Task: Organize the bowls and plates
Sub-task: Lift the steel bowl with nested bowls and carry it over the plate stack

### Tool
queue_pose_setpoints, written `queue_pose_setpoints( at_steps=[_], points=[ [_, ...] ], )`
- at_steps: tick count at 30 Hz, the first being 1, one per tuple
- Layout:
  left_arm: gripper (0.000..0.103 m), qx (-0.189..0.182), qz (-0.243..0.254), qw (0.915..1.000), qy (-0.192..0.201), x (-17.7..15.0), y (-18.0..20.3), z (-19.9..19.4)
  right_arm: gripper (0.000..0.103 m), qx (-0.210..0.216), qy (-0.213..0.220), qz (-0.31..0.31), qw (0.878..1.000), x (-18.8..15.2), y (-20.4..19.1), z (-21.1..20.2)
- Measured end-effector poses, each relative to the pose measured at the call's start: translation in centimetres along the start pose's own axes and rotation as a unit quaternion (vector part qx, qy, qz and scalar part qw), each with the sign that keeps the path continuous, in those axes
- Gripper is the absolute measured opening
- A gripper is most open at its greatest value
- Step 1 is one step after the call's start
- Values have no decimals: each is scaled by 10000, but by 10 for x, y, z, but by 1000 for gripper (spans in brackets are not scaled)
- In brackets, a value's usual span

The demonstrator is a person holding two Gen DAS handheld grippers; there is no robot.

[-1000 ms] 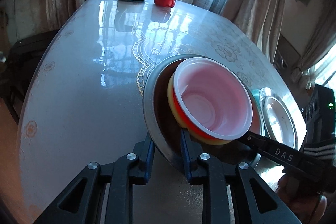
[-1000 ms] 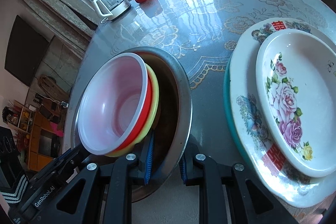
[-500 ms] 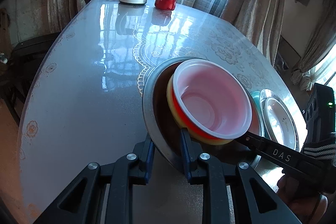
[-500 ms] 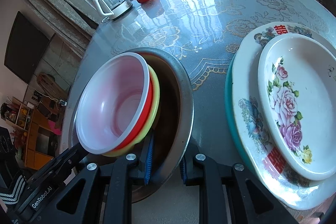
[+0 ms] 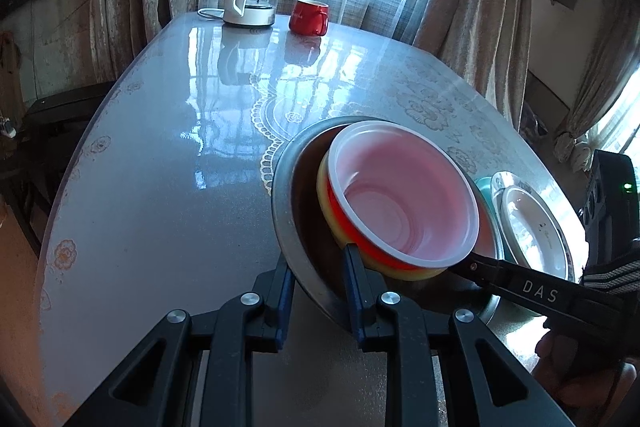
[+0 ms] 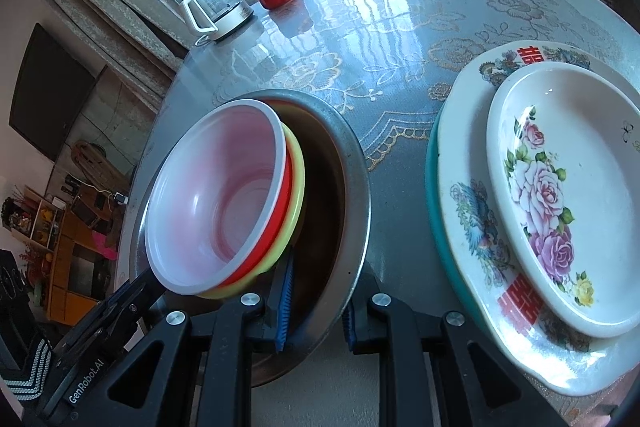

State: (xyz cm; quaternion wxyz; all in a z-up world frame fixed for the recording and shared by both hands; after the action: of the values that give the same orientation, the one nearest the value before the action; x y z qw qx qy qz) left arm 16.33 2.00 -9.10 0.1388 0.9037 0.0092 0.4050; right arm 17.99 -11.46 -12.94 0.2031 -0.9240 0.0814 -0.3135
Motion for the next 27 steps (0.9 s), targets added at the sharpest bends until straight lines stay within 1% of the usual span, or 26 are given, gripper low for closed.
queue_pose_setpoints(
  at_steps=[8,15,22,27],
  points=[
    [24,-38,86,9996,255,10,7,-11,20,65,144,-46,9999,6,-3,-12],
    [24,-170,220,9985,463,26,24,-21,20,112,430,-5,9990,18,-3,-35],
    [24,-510,445,9955,658,45,61,-26,20,57,845,118,9963,35,9,-69],
    [24,-840,633,9919,708,52,97,-24,20,-122,1196,257,9924,47,32,-100]
  ],
)
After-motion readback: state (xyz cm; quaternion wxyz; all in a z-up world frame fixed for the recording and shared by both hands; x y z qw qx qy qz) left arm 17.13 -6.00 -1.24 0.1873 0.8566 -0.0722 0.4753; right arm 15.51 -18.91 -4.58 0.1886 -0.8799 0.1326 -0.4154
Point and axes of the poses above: each gripper's, at about its wrist camera, not at the fingertips, and z roughly the way its jaws point, y to its right, x to its top, the point moved 10 cm from there along z, roughly the way its jaws point, and after that the axes turned 9 degrees about y, right-handed, at the moved point
